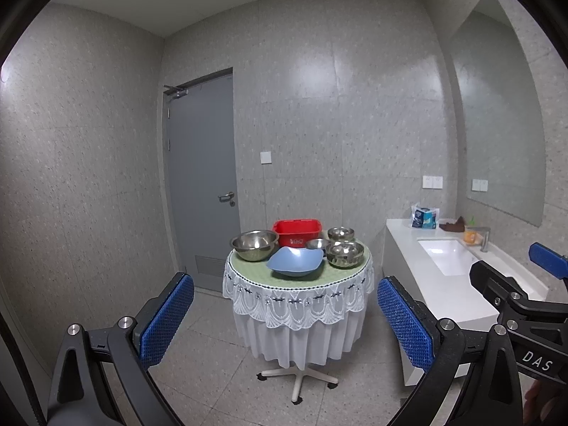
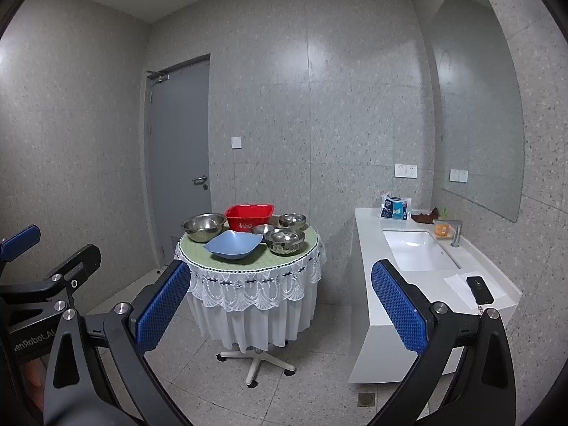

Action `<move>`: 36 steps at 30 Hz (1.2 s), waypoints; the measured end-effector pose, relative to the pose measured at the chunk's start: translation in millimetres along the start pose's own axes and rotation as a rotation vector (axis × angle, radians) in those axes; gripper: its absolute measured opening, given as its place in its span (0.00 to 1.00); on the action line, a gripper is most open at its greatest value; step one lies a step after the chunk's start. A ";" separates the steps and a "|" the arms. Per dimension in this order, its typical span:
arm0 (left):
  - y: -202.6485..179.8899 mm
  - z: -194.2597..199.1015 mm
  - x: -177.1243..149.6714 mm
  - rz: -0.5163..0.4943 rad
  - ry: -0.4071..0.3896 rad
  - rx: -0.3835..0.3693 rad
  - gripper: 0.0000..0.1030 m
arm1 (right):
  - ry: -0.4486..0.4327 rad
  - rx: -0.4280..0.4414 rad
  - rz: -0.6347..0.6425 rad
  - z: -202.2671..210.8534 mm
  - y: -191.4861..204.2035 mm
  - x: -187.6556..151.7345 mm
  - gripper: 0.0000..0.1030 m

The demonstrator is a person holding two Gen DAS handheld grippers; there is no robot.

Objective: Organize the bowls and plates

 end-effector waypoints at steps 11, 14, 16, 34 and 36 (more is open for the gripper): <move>1.2 -60.5 17.9 -0.012 0.066 0.000 0.99 | 0.061 0.005 -0.017 -51.6 -0.7 6.7 1.00; 6.0 -95.1 26.2 -0.016 0.093 -0.010 0.99 | 0.087 -0.003 -0.024 -81.1 1.5 6.1 1.00; 10.4 -120.7 33.6 -0.017 0.108 -0.019 0.99 | 0.102 -0.010 -0.028 -100.3 3.7 6.3 1.00; 112.4 -399.9 137.5 0.010 0.194 -0.114 0.99 | 0.204 -0.042 -0.057 -304.3 64.7 64.2 1.00; 127.4 -426.4 141.3 0.020 0.212 -0.098 0.99 | 0.218 -0.032 -0.053 -326.5 72.0 69.4 1.00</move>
Point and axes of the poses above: each gripper's, at about its wrist camera, not at the fingertips, and z roughly against the way its jaws point, y to its left, x to its top, the point moved 8 cm from there along -z, roughly the way its jaws point, and after that the axes turned 10 degrees about z, right-handed, at the moved point
